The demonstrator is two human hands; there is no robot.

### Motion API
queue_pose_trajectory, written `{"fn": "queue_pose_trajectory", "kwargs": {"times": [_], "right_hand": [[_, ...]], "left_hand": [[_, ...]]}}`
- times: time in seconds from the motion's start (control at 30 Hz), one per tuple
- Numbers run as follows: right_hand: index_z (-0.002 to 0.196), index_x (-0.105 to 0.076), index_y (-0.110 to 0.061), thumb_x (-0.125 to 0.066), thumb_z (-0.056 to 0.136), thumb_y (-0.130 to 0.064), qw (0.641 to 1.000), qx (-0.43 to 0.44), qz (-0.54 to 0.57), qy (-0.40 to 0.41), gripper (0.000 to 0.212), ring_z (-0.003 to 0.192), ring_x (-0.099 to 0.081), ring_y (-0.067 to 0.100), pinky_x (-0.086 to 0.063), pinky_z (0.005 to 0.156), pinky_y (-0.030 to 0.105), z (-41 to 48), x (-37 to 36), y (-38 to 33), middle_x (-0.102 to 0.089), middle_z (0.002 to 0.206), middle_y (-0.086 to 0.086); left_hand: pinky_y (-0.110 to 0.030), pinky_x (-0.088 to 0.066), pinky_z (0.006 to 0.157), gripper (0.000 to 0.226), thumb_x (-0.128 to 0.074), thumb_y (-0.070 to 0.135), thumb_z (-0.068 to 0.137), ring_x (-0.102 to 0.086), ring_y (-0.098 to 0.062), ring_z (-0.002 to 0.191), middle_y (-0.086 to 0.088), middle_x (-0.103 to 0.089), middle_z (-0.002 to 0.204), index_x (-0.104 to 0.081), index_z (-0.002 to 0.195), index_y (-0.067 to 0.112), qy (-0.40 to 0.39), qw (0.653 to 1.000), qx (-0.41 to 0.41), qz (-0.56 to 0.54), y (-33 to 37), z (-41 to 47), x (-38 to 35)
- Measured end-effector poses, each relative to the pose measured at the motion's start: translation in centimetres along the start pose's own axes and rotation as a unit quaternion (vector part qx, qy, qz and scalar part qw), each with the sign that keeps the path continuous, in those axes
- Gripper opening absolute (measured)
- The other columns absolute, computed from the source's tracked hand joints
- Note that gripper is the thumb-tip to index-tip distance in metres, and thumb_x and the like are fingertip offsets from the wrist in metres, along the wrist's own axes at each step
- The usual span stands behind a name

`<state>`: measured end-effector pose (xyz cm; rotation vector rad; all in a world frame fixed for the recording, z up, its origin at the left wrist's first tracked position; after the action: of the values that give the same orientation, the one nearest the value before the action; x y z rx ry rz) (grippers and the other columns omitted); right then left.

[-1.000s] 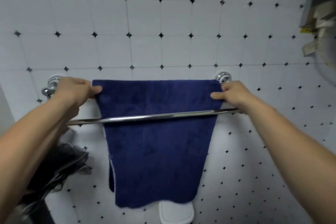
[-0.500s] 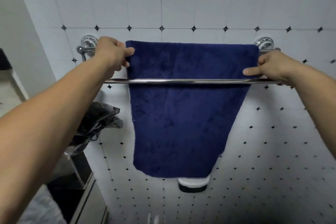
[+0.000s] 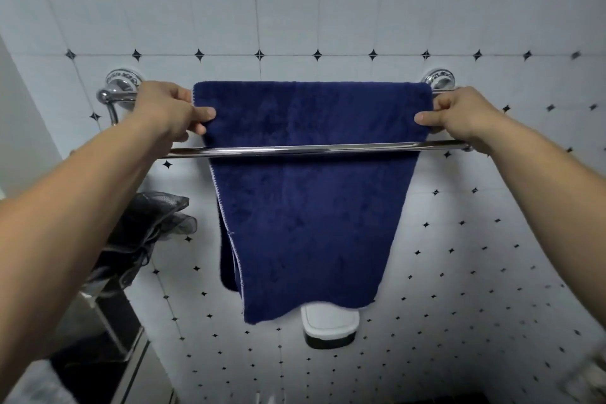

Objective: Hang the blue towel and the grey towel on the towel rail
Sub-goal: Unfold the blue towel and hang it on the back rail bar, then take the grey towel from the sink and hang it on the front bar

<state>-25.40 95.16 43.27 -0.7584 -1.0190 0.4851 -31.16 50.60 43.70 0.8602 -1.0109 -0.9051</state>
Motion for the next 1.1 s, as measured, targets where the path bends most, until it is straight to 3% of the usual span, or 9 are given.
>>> {"fn": "queue_pose_trajectory", "kwargs": {"times": [0.17, 0.27, 0.37, 0.47, 0.53, 0.6, 0.7, 0.83, 1.1], "right_hand": [[0.089, -0.066, 0.007, -0.079, 0.081, -0.017, 0.999, -0.023, -0.021, -0.021, 0.028, 0.058, -0.050, 0.016, -0.038, 0.053, 0.025, 0.1, -0.4, 1.2, -0.062, 0.078, 0.011], [0.076, -0.061, -0.001, -0.080, 0.080, -0.022, 0.998, -0.030, -0.040, -0.022, 0.028, 0.058, -0.047, 0.018, -0.035, 0.053, 0.025, 0.1, -0.5, 1.5, -0.058, 0.071, 0.009], [0.063, -0.054, -0.013, -0.078, 0.078, -0.029, 0.996, -0.012, -0.083, 0.041, 0.033, 0.056, -0.048, 0.017, -0.036, 0.051, 0.026, -0.2, 0.3, 0.9, -0.059, 0.065, 0.000], [0.070, -0.056, -0.023, -0.070, 0.077, -0.036, 0.978, 0.041, -0.114, 0.169, 0.020, 0.072, -0.055, 0.017, -0.041, 0.065, 0.031, -2.0, 1.1, -0.8, -0.059, 0.067, -0.015], [0.073, -0.056, -0.027, -0.065, 0.078, -0.039, 0.970, 0.096, -0.112, 0.191, 0.015, 0.074, -0.056, 0.015, -0.040, 0.067, 0.032, -3.8, -0.2, -2.4, -0.059, 0.069, -0.017], [0.075, -0.058, -0.027, -0.065, 0.080, -0.038, 0.971, 0.159, -0.098, 0.151, 0.014, 0.076, -0.058, 0.014, -0.045, 0.069, 0.035, -5.4, -3.0, -4.1, -0.061, 0.075, -0.014], [0.076, -0.058, -0.028, -0.067, 0.082, -0.037, 0.971, 0.217, -0.066, 0.076, 0.014, 0.072, -0.056, 0.007, -0.044, 0.068, 0.033, -8.4, -8.0, -5.7, -0.060, 0.081, -0.010], [0.072, -0.054, -0.035, -0.067, 0.083, -0.038, 0.970, 0.241, -0.015, -0.022, 0.018, 0.066, -0.055, 0.001, -0.045, 0.065, 0.031, -13.0, -15.1, -6.4, -0.057, 0.078, -0.012], [0.079, -0.062, -0.033, -0.065, 0.083, -0.043, 0.926, 0.242, -0.005, -0.290, 0.011, 0.071, -0.057, 0.001, -0.047, 0.063, 0.026, -25.7, -33.7, -5.8, -0.061, 0.081, -0.015]], "left_hand": [[-0.013, -0.029, 0.031, 0.037, -0.077, 0.000, 0.077, -0.047, -0.003, 0.027, -0.007, -0.056, 0.060, -0.046, 0.063, 0.015, 0.014, 1.000, 0.012, 0.003, -0.8, 0.2, -0.2], [-0.018, -0.031, 0.034, 0.038, -0.079, 0.002, 0.075, -0.047, -0.004, 0.027, -0.007, -0.057, 0.059, -0.046, 0.063, 0.016, 0.026, 0.999, 0.025, 0.001, -1.1, 0.1, -0.1], [-0.016, -0.032, 0.032, 0.029, -0.078, 0.004, 0.076, -0.054, -0.006, 0.030, -0.005, -0.064, 0.068, -0.052, 0.074, 0.016, 0.040, 0.998, 0.022, -0.031, -1.0, 0.2, 0.1], [-0.020, -0.037, 0.036, 0.027, -0.075, 0.009, 0.080, -0.060, -0.013, 0.042, -0.003, -0.066, 0.081, -0.052, 0.093, 0.014, 0.091, 0.995, -0.006, -0.051, -0.4, -0.3, 1.0], [-0.017, -0.038, 0.036, 0.029, -0.069, 0.008, 0.082, -0.059, -0.014, 0.047, -0.001, -0.065, 0.082, -0.050, 0.102, 0.013, 0.124, 0.989, -0.046, -0.061, 0.4, -1.3, 1.5], [-0.015, -0.039, 0.037, 0.022, -0.061, 0.006, 0.082, -0.058, -0.010, 0.045, -0.002, -0.061, 0.080, -0.051, 0.100, 0.015, 0.126, 0.986, -0.088, -0.068, 1.1, -2.9, 1.4], [-0.017, -0.040, 0.037, 0.019, -0.061, 0.005, 0.082, -0.058, -0.007, 0.042, 0.000, -0.062, 0.078, -0.055, 0.096, 0.017, 0.064, 0.990, -0.097, -0.085, 0.3, -6.4, 0.5], [-0.024, -0.041, 0.039, 0.021, -0.067, 0.004, 0.085, -0.060, -0.017, 0.046, 0.004, -0.068, 0.072, -0.059, 0.101, 0.016, -0.032, 0.994, -0.037, -0.099, -4.6, -12.4, 0.2], [-0.022, -0.040, 0.041, 0.013, -0.063, -0.001, 0.088, -0.059, -0.015, 0.044, 0.000, -0.070, 0.066, -0.059, 0.095, 0.010, -0.073, 0.990, 0.117, -0.025, -19.1, -22.2, 7.8]]}}
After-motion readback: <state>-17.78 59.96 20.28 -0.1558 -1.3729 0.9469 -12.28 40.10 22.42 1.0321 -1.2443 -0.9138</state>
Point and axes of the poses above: each hand's wrist, its own z-axis towards the middle knuckle, its own x-axis out of the back of the hand, y = z × x, the point moved 6 cm from there along z, towards the middle knuckle
